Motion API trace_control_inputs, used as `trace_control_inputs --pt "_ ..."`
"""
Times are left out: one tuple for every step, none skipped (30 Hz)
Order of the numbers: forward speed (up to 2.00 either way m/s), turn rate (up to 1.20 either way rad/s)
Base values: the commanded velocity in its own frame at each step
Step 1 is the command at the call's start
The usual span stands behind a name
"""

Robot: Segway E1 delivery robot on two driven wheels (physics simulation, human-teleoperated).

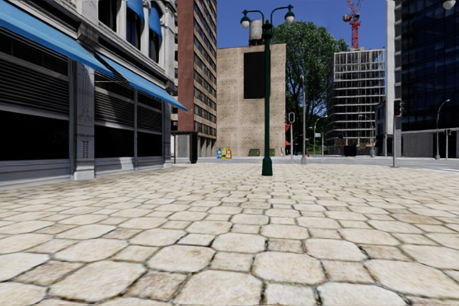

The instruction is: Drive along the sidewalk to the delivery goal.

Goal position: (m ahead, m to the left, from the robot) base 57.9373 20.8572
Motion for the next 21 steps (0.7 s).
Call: trace_control_inputs --pt "2.0 0.0" --pt "2.0 0.0" --pt "2.0 0.0" --pt "2.0 0.0" --pt "2.0 0.0" --pt "2.0 0.0" --pt "2.0 0.0" --pt "1.98 0.0" --pt "1.92 0.0" --pt "1.91 0.0" --pt "1.91 0.0" --pt "1.91 0.0" --pt "1.92 0.0" --pt "1.93 0.0" --pt "1.94 0.0" --pt "1.94 0.0" --pt "1.94 0.0" --pt "1.94 0.0" --pt "1.94 0.0" --pt "1.94 0.0" --pt "1.94 0.0"
